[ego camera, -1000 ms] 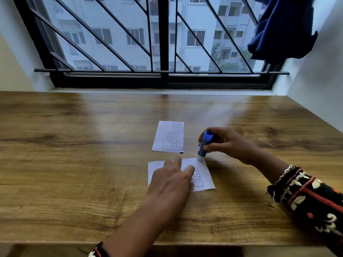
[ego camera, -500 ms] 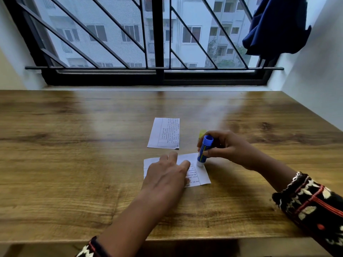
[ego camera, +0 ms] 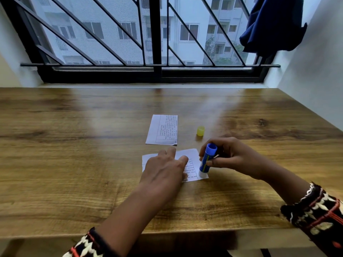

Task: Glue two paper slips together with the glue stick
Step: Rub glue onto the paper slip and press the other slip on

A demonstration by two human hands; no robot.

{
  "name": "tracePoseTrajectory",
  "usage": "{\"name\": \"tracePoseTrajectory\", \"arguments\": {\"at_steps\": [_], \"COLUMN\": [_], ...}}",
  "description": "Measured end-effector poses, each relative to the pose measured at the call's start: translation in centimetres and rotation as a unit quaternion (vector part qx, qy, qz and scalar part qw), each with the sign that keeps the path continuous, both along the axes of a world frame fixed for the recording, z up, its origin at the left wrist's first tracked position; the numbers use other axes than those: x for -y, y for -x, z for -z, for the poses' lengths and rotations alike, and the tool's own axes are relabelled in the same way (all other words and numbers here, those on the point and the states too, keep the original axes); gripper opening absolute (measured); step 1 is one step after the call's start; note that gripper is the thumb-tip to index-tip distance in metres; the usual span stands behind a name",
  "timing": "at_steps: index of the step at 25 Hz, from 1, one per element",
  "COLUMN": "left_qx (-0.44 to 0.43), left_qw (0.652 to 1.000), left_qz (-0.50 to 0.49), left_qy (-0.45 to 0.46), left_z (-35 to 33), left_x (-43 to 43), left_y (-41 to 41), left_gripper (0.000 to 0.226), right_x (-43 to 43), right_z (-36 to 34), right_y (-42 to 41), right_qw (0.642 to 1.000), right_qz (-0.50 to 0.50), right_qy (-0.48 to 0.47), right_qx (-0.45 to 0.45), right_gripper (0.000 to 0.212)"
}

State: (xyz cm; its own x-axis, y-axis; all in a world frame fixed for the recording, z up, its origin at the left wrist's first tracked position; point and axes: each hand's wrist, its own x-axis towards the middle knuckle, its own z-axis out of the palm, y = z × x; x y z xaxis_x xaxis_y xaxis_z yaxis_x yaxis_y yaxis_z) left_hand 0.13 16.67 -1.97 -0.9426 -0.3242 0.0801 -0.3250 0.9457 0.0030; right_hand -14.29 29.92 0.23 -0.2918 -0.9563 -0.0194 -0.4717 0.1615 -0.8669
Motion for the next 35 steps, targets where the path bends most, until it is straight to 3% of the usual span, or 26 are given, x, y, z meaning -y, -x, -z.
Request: {"name": "tracePoseTrajectory", "arguments": {"at_steps": [6,9,12,17,25,29,35], "left_qx": [0.035,0.036,0.036,0.033,-0.026,-0.054,-0.026], "left_qw": [0.998,0.998,0.999,0.999,0.999,0.998,0.993], "left_qz": [0.049,0.043,0.019,-0.017,-0.017,-0.017,0.031], "left_qy": [0.006,-0.01,-0.013,0.007,-0.005,-0.037,-0.107], "left_z": [-1.1,-1.6,-1.5,-1.5,-0.2,0.0,-0.3], "left_x": [1.7,2.1,2.1,1.9,1.2,1.1,2.2], "left_y": [-0.3,-0.4,-0.4,-0.4,0.8,1.4,1.5], "left_gripper": [0.042,0.035,0.024,0.028,0.034,0.036,0.026], "right_x": [-1.1,-1.5,-1.8,-1.6,1.1,3.2,5.7], "right_z": [0.2,0.3,0.4,0.3,-0.5,-0.6,-0.4], "right_y": [-0.2,-0.1,-0.3,-0.4,0.5,0.9,1.1], "right_qw": [0.983,0.967,0.959,0.952,0.959,0.97,0.978], "right_qz": [0.069,0.099,0.113,0.132,0.158,0.181,0.188], "right_qy": [0.092,0.132,0.143,0.146,0.138,0.12,0.086], "right_qx": [0.146,0.194,0.216,0.234,0.189,0.111,-0.004], "right_gripper": [0.023,0.022,0.022,0.022,0.013,0.015,0.016]}}
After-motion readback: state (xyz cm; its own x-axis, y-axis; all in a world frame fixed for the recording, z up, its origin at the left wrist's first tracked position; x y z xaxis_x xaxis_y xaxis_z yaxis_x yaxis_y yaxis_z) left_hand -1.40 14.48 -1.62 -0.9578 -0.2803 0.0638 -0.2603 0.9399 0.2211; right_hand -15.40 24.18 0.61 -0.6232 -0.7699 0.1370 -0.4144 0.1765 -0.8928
